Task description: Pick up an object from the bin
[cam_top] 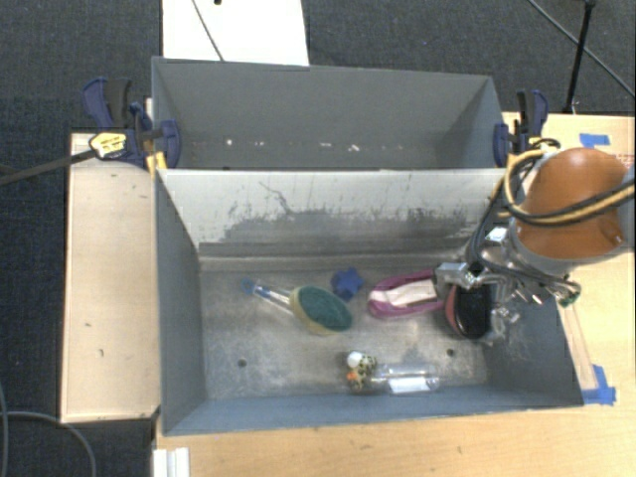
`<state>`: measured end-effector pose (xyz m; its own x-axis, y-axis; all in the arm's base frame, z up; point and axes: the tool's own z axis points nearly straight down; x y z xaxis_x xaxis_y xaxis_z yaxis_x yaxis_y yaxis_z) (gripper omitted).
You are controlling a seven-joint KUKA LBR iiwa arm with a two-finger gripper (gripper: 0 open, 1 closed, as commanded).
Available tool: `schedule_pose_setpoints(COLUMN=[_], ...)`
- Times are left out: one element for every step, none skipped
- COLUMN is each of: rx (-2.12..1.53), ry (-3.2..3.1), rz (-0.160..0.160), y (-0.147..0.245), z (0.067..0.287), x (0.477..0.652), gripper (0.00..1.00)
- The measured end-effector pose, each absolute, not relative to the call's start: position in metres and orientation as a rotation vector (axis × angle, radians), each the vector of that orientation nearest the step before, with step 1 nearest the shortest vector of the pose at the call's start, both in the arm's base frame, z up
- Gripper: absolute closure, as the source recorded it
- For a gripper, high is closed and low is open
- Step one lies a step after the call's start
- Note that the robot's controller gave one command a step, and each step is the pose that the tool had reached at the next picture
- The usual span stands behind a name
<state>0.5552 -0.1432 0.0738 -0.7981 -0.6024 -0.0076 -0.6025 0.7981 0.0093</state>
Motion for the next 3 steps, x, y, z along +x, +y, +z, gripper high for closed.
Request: schedule_pose_setpoints(rx=[-1.154, -1.150, -1.143], ry=[2.919, 2.916, 2.921], rz=[0.003, 0.001, 0.005], y=[-0.129, -0.143, -0.143], z=[0.071, 0.096, 0.095], x=[0.538, 0.571, 0.569], gripper=[0.00, 0.00, 1.00])
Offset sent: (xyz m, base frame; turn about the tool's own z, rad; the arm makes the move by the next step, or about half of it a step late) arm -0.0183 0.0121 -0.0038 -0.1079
